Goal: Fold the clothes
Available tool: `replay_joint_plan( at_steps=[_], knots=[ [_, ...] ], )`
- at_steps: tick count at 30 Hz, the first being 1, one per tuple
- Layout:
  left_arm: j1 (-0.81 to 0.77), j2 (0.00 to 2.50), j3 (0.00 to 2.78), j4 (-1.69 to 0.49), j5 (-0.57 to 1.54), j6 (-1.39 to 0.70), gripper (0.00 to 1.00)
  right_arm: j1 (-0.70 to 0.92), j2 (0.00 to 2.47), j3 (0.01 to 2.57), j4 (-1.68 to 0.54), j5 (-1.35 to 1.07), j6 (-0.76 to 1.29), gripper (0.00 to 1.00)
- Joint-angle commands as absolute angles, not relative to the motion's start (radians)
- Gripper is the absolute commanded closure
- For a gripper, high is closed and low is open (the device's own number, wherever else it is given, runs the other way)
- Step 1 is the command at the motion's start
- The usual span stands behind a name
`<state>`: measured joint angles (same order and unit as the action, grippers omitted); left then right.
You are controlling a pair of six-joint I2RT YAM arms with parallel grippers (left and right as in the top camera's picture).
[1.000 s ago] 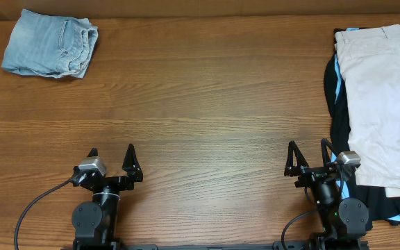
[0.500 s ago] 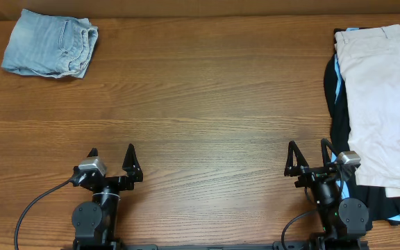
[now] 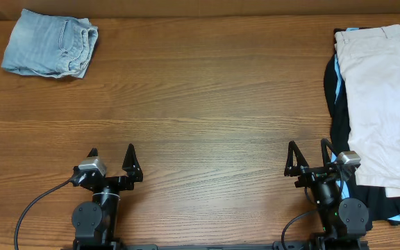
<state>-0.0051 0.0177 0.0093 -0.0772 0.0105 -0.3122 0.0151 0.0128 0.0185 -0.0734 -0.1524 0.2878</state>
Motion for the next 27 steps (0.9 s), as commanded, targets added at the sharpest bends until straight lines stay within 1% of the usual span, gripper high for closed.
replay_joint_plan(
  at_steps=[1, 17, 23, 25, 27],
  knots=[
    [-0.006, 0.011, 0.006, -0.078, -0.003, -0.307, 0.0, 0.022, 0.005, 0.008, -0.069, -0.15, 0.292, 0.0],
    [-0.006, 0.011, 0.005, -0.076, -0.003, -0.307, 0.0, 0.021, 0.005, 0.008, -0.055, -0.147, 0.286, 0.0],
    [-0.006, 0.011, 0.005, -0.076, 0.004, -0.307, 0.0, 0.022, 0.005, 0.008, 0.025, -0.183, 0.289, 0.0],
    [-0.006, 0.011, 0.006, -0.068, 0.04, -0.307, 0.0, 0.022, 0.005, 0.009, 0.064, -0.242, 0.289, 0.0],
    [-0.005, 0.011, 0.015, -0.043, 0.134, -0.3, 0.0, 0.021, 0.005, 0.025, 0.104, -0.295, 0.289, 0.0]
  ],
)
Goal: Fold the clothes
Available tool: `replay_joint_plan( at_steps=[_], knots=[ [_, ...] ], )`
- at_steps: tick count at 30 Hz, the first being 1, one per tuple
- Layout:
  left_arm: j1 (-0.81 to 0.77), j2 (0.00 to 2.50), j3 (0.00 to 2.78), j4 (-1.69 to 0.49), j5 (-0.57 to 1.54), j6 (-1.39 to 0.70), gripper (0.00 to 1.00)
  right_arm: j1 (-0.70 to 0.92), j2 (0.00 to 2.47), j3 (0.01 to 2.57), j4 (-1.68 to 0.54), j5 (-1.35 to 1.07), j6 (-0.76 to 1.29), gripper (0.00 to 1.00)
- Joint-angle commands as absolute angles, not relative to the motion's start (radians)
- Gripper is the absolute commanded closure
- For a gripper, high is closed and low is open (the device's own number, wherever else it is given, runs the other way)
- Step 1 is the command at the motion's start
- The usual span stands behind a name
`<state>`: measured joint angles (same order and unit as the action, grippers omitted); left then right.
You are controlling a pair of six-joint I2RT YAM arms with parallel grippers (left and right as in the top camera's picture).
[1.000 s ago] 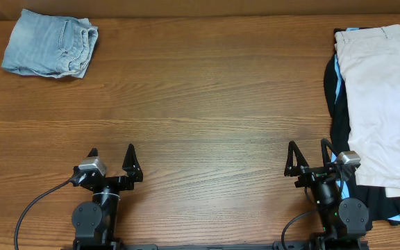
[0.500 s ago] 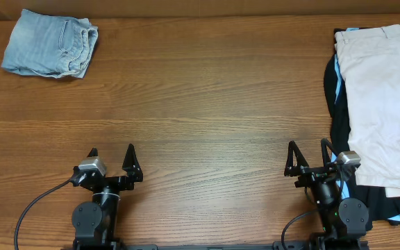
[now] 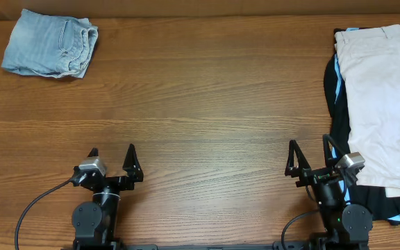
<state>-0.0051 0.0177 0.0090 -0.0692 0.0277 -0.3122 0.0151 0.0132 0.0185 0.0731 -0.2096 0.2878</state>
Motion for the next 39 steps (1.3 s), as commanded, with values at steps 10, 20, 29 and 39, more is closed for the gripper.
replay_joint_plan(
  at_steps=[10, 20, 29, 39],
  knots=[
    [-0.005, 0.052, 0.248, -0.232, 0.226, -0.134, 0.0, 0.018, 0.145, 0.337, -0.084, -0.306, 0.218, 0.0],
    [-0.005, 0.548, 0.677, -0.294, 0.319, -0.133, 0.0, 0.018, 0.696, 0.886, -0.373, -0.373, 0.174, 0.0],
    [-0.005, 1.041, 1.097, -0.556, 0.416, -0.019, 0.0, 0.018, 1.042, 1.147, -0.544, -0.444, 0.157, 0.0],
    [-0.006, 1.261, 1.101, -0.602, 0.512, -0.037, 0.0, 0.003, 1.211, 1.147, -0.529, -0.284, 0.159, 0.0]
  ],
)
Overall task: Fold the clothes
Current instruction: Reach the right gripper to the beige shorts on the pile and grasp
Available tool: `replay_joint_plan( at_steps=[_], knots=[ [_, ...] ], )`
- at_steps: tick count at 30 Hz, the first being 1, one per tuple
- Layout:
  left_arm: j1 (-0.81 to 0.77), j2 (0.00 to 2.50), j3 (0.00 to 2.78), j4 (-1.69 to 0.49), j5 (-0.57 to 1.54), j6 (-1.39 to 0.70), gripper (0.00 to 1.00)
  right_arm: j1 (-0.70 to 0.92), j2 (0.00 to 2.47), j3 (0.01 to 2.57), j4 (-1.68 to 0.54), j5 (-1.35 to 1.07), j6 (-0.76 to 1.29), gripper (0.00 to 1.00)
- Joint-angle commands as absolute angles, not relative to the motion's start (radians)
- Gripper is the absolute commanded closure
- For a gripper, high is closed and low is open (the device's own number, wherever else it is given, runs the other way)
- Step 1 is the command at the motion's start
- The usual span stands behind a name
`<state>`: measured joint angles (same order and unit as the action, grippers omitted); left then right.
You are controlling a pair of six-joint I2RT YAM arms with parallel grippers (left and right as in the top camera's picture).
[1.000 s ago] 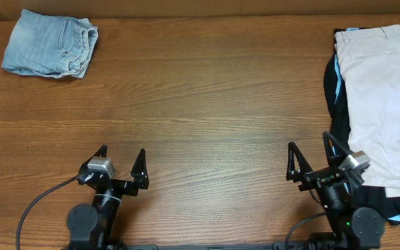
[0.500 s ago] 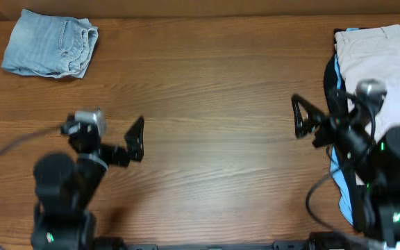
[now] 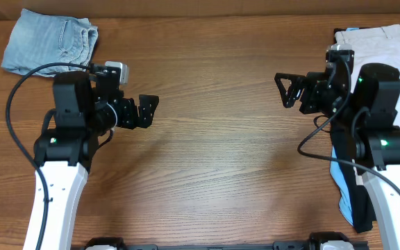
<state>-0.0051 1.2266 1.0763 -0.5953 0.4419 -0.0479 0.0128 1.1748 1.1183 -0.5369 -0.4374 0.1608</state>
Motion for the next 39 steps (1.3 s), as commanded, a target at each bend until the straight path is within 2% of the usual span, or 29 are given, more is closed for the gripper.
replay_joint_plan(
  at_steps=[1, 5, 9, 13, 15, 20, 25, 31, 39],
  knots=[
    [-0.006, 1.274, 1.101, -0.6, 0.537, -0.037, 0.0, 0.003, 1.229, 1.147, -0.529, -0.214, 0.16, 0.0],
    [-0.006, 1.296, 1.101, -0.57, 0.544, -0.037, 0.0, -0.027, 1.316, 1.147, -0.557, 0.038, 0.268, 0.0],
    [-0.005, 1.296, 1.101, -0.563, 0.543, -0.037, 0.0, -0.147, 1.412, 1.147, -0.547, 0.071, 0.303, 0.01],
    [-0.005, 1.296, 1.101, -0.564, 0.543, -0.037, 0.0, -0.239, 1.541, 1.147, -0.472, 0.109, 0.205, 0.02],
    [-0.006, 1.296, 1.101, -0.556, 0.543, -0.037, 0.0, -0.243, 1.599, 1.147, -0.431, 0.118, 0.075, 0.02],
    [-0.006, 1.296, 1.101, -0.556, 0.526, -0.037, 0.0, -0.243, 1.7, 1.147, -0.399, 0.202, -0.055, 0.02],
    [-0.006, 1.296, 1.101, -0.557, 0.521, -0.037, 0.0, -0.243, 1.766, 1.147, -0.379, 0.295, -0.06, 0.07],
    [-0.006, 1.296, 1.101, -0.578, 0.521, -0.037, 0.0, -0.243, 1.781, 1.147, -0.367, 0.34, -0.061, 0.2],
    [-0.006, 1.296, 1.1, -0.579, 0.521, -0.037, 0.0, -0.243, 1.812, 1.144, -0.369, 0.356, -0.067, 0.25]
  ],
)
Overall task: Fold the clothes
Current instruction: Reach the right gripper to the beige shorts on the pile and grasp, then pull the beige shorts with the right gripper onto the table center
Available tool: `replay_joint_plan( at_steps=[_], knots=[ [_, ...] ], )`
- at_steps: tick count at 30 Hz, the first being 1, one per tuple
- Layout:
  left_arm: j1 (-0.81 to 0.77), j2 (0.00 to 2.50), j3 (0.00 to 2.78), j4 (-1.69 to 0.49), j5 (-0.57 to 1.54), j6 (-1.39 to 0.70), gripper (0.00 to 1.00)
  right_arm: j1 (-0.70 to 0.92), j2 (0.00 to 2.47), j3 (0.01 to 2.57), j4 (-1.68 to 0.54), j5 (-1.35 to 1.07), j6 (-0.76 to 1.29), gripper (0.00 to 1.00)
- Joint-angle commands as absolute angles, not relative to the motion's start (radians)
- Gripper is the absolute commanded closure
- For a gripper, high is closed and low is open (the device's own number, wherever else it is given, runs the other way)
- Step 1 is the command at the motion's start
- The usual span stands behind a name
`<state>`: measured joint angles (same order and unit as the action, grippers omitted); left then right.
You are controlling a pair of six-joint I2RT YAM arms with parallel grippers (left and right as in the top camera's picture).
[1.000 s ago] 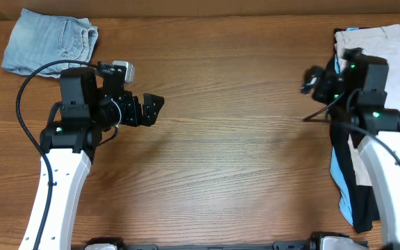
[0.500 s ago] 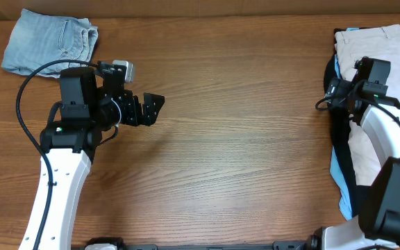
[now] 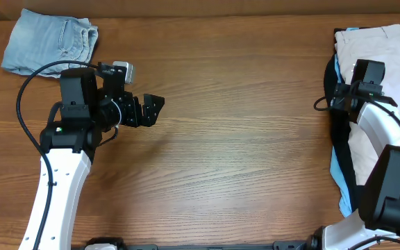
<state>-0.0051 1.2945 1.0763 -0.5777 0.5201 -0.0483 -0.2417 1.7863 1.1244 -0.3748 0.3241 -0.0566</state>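
Note:
A pile of unfolded clothes lies at the right edge: beige shorts on top, a black garment under them, and a light blue garment peeking out below. My right gripper is down at the pile's left edge, over the black cloth. Its fingers are dark against the cloth, so their state is unclear. My left gripper hangs over bare table left of centre, open and empty, pointing right.
A folded light-blue denim piece lies at the back left corner. The wooden table spans the view. Cables loop from both arms. The right arm's body covers part of the pile's near end.
My right gripper was over bare table, left of the pile and facing left. It is now at the pile's left edge. My left gripper shifted only slightly to the right.
At the two oldest moments both arms sat folded at the table's front edge with open grippers. Then both were raised and stretched out over the table's middle. Now the left one hovers there while the right one is at the clothes pile.

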Motion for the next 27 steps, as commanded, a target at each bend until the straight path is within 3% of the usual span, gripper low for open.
replay_joint_plan(
  at_steps=[1, 4, 13, 18, 27],
  knots=[
    [-0.006, 1.296, 1.1, -0.579, 0.521, -0.037, 0.0, -0.243, 1.817, 1.143, -0.369, 0.363, -0.074, 0.26],
    [-0.006, 1.296, 1.1, -0.58, 0.521, -0.037, 0.0, -0.243, 1.827, 1.143, -0.37, 0.385, -0.076, 0.3],
    [-0.006, 1.296, 1.1, -0.579, 0.521, -0.037, 0.0, -0.255, 1.832, 1.132, -0.366, 0.43, -0.051, 0.64],
    [-0.006, 1.296, 1.101, -0.579, 0.521, -0.037, 0.0, -0.258, 1.831, 1.141, -0.375, 0.429, 0.006, 0.95],
    [-0.005, 1.296, 1.101, -0.538, 0.471, -0.038, 0.0, -0.231, 1.799, 1.415, -0.678, 0.288, 0.038, 0.96]
  ],
)
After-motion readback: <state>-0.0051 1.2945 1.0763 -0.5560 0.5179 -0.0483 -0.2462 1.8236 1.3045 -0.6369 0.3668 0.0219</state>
